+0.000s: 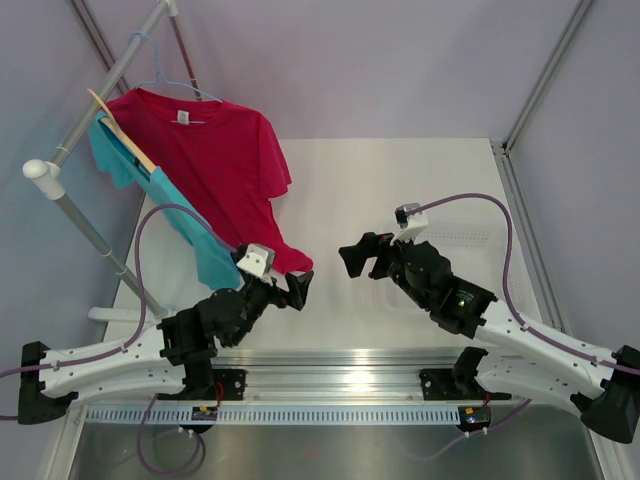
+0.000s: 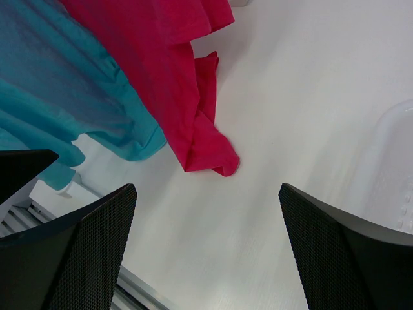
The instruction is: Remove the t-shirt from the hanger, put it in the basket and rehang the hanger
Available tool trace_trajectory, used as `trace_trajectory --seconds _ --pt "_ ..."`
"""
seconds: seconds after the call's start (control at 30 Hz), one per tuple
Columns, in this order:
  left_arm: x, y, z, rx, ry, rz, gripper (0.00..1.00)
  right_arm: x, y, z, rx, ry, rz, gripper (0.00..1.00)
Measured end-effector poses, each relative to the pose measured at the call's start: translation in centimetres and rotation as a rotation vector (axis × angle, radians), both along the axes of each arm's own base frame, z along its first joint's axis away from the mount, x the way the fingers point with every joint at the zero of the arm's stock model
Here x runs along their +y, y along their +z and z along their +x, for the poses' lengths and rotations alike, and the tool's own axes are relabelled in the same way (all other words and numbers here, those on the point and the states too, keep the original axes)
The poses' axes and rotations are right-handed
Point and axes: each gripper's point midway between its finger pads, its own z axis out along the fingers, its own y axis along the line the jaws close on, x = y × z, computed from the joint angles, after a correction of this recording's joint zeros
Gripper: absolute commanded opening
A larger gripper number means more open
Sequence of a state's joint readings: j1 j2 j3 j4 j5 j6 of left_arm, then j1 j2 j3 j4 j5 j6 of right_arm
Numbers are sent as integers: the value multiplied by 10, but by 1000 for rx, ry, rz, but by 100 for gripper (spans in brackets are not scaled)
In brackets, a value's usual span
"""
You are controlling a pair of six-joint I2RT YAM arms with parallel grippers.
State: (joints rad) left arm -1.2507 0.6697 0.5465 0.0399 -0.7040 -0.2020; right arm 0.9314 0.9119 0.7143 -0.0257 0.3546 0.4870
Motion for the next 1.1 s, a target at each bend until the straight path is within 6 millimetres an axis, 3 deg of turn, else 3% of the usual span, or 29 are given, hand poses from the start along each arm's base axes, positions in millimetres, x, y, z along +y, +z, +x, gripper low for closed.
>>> trace_trajectory --seconds 0.5,0.6,0.73,0.8,1.1 --pt "-5 1 0 52 0 62 97 7 -20 5 45 -1 -55 100" --pt "-5 39 7 64 55 73 96 8 -20 5 46 4 -60 99" --pt "9 118 23 43 219 47 92 13 -18 3 31 36 -62 99" --pt "22 149 27 28 292 10 92 15 -17 2 27 55 -61 99" --pt "77 210 30 -36 486 4 92 29 -32 2 68 106 -106 100"
